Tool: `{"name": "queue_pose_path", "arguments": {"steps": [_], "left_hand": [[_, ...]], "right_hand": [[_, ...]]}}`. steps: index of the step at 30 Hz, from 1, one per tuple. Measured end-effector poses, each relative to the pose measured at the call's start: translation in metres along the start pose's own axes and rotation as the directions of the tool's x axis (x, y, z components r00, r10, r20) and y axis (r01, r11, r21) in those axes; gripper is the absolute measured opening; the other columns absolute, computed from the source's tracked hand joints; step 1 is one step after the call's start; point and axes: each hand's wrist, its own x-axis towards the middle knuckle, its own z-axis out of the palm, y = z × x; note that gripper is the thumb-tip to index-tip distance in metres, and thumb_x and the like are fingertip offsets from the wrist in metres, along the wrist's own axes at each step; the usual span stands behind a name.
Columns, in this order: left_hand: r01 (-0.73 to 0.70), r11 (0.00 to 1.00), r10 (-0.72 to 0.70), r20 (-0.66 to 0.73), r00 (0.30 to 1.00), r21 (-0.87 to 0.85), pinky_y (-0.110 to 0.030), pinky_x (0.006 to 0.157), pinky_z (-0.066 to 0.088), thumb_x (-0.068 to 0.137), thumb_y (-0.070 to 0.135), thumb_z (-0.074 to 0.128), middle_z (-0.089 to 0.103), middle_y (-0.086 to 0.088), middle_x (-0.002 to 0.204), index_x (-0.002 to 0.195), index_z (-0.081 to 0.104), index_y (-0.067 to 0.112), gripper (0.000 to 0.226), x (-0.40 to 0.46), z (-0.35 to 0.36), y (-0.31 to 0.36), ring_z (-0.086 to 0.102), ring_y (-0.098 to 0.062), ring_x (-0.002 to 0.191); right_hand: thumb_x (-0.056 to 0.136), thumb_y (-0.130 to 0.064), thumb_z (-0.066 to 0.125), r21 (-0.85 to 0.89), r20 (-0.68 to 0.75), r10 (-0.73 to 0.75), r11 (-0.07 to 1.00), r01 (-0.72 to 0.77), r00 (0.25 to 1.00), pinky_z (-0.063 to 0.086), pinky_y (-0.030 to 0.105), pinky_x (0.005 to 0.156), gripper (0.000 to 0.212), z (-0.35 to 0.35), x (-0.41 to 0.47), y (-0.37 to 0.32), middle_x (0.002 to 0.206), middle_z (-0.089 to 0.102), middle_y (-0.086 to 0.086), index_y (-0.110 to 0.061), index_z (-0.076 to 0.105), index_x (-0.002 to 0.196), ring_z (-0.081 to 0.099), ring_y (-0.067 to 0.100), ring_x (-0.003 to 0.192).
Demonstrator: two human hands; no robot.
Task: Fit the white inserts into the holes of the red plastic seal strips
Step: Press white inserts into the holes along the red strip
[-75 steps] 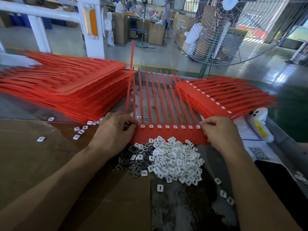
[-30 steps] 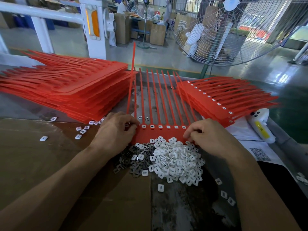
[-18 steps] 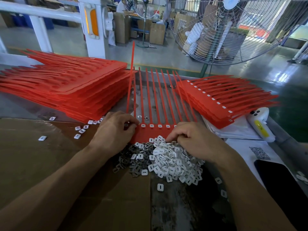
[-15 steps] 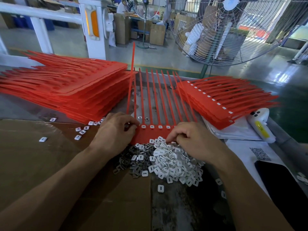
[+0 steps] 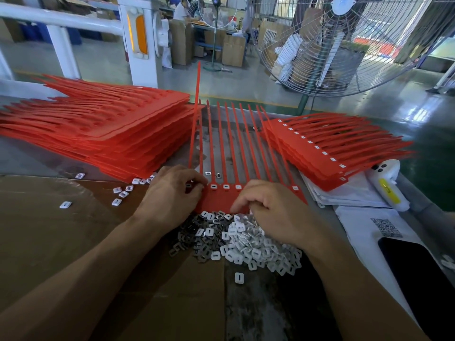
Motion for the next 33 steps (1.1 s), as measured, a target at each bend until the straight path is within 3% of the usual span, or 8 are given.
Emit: {"name": "queue_pose_path", "arguments": {"steps": [4,7,12,14,22,27,30,33], "left_hand": [[-0.009,1.0,0.009,-0.002,1.0,-0.009,-0.029,0.095,0.04,0.096,0.031,0.063,0.064,0.014,0.114,0.107,0.073,0.037,0.016,0.0,0.0,0.0,0.045,-0.008,0.114],[-0.014,1.0,0.014,-0.001,1.0,-0.006,-0.018,0.087,0.036,0.096,0.031,0.064,0.063,0.016,0.113,0.107,0.073,0.037,0.016,0.0,-0.001,0.0,0.043,-0.003,0.11],[-0.023,1.0,0.023,-0.004,1.0,-0.001,-0.024,0.092,0.038,0.095,0.028,0.066,0.061,0.015,0.114,0.108,0.074,0.035,0.016,-0.001,-0.002,0.003,0.044,-0.01,0.117],[-0.001,1.0,0.001,-0.022,1.0,-0.002,-0.035,0.104,0.042,0.094,0.027,0.067,0.058,0.011,0.12,0.111,0.073,0.031,0.019,-0.002,-0.004,0.006,0.047,-0.014,0.121],[0.149,0.972,-0.144,-0.039,0.989,0.179,-0.046,0.106,0.042,0.093,0.048,0.065,0.064,0.005,0.12,0.127,0.059,0.024,0.042,-0.004,-0.015,0.012,0.056,-0.02,0.115],[0.18,0.984,-0.18,-0.032,0.983,-0.003,-0.046,0.105,0.045,0.091,0.035,0.073,0.065,0.014,0.112,0.128,0.061,0.026,0.04,-0.001,-0.014,0.008,0.06,-0.016,0.113],[0.193,0.969,-0.202,-0.045,0.978,-0.153,-0.025,0.087,0.047,0.089,0.027,0.076,0.058,0.028,0.097,0.127,0.062,0.031,0.04,0.001,-0.013,0.004,0.061,-0.004,0.1],[0.182,0.949,-0.204,-0.059,0.977,-0.257,-0.03,0.088,0.052,0.089,0.021,0.076,0.063,0.023,0.099,0.122,0.061,0.038,0.04,0.002,-0.014,0.003,0.062,-0.002,0.1]], "right_hand": [[0.096,0.006,0.047,-0.023,0.056,-0.013,1.0,0.015,0.998,0.044,0.014,0.093,0.047,0.002,0.002,-0.004,0.109,0.063,-0.02,-0.024,0.079,0.109,0.059,-0.007,0.103],[0.095,0.003,0.047,0.023,0.074,0.011,1.0,-0.013,0.997,0.047,0.013,0.084,0.047,0.0,0.0,-0.003,0.104,0.066,-0.022,-0.029,0.081,0.099,0.063,-0.008,0.097],[0.097,-0.008,0.057,0.033,-0.379,0.227,0.972,-0.232,0.897,0.045,0.007,0.079,0.029,-0.014,-0.001,0.017,0.108,0.072,-0.015,-0.025,0.079,0.105,0.065,-0.006,0.096],[0.096,-0.018,0.059,-0.054,-0.505,0.36,0.894,-0.445,0.784,0.05,0.028,0.084,0.023,-0.023,-0.005,0.033,0.11,0.074,-0.005,-0.021,0.077,0.11,0.068,0.013,0.102],[0.09,-0.056,0.069,-0.165,-0.376,0.597,0.71,-0.685,0.709,0.046,0.035,0.071,0.04,-0.027,-0.009,0.051,0.093,0.071,0.002,-0.017,0.073,0.1,0.066,0.026,0.089],[0.086,-0.037,0.08,0.138,-0.367,0.635,0.76,-0.635,0.68,0.044,0.033,0.078,0.034,-0.026,-0.01,0.057,0.101,0.066,-0.006,-0.019,0.069,0.113,0.059,0.014,0.091],[0.086,-0.025,0.081,0.396,-0.363,0.656,0.751,-0.528,0.661,0.046,0.025,0.059,0.026,-0.027,-0.007,0.062,0.099,0.072,-0.003,-0.018,0.068,0.109,0.067,0.012,0.085],[0.088,-0.02,0.079,0.573,-0.295,0.685,0.684,-0.451,0.666,0.047,0.024,0.045,0.021,-0.028,-0.006,0.062,0.094,0.077,-0.005,-0.019,0.07,0.108,0.073,0.016,0.082]]}}
